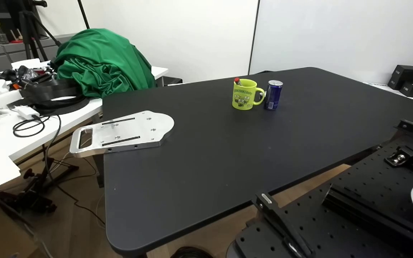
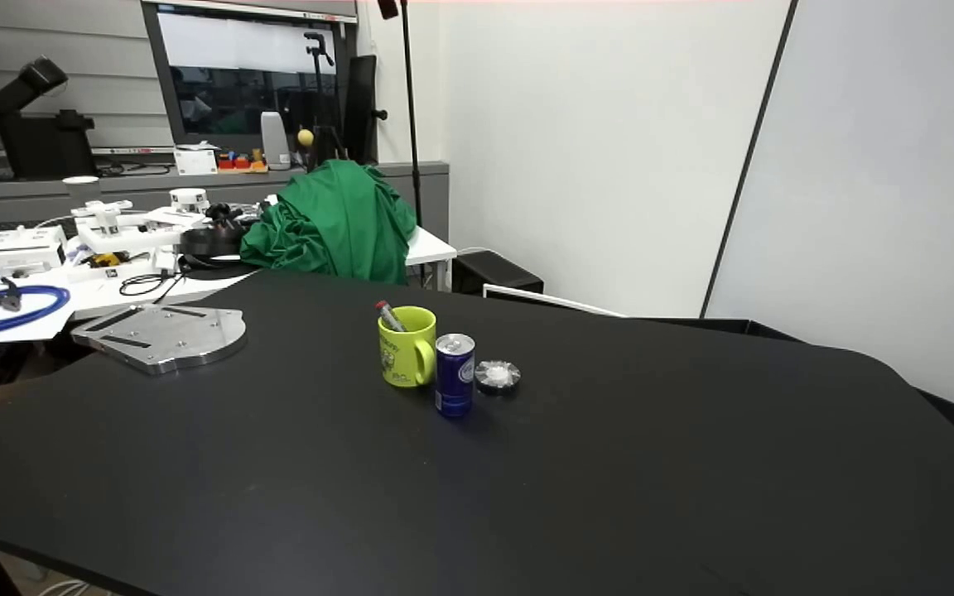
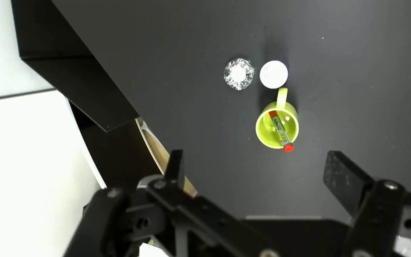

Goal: Remove the marker from the mug cup and place it on the table

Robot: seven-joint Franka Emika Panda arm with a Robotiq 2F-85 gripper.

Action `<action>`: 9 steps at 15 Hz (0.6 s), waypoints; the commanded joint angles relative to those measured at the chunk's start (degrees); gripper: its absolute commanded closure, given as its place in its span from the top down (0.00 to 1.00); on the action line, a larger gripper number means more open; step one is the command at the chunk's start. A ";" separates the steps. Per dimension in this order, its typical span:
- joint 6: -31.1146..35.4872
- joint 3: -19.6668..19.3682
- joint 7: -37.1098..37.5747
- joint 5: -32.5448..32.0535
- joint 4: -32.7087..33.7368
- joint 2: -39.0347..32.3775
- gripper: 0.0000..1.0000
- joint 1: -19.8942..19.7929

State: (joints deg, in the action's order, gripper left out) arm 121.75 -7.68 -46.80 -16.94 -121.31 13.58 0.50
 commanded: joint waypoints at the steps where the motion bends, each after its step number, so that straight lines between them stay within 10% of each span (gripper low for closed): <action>1: 2.03 2.43 -3.77 -2.08 4.46 -7.45 1.00 0.28; 9: 9.45 8.22 1.37 -4.71 -3.57 -13.47 1.00 1.47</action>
State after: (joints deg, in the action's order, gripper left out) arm 127.84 -0.69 -49.16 -19.33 -122.35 1.20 1.57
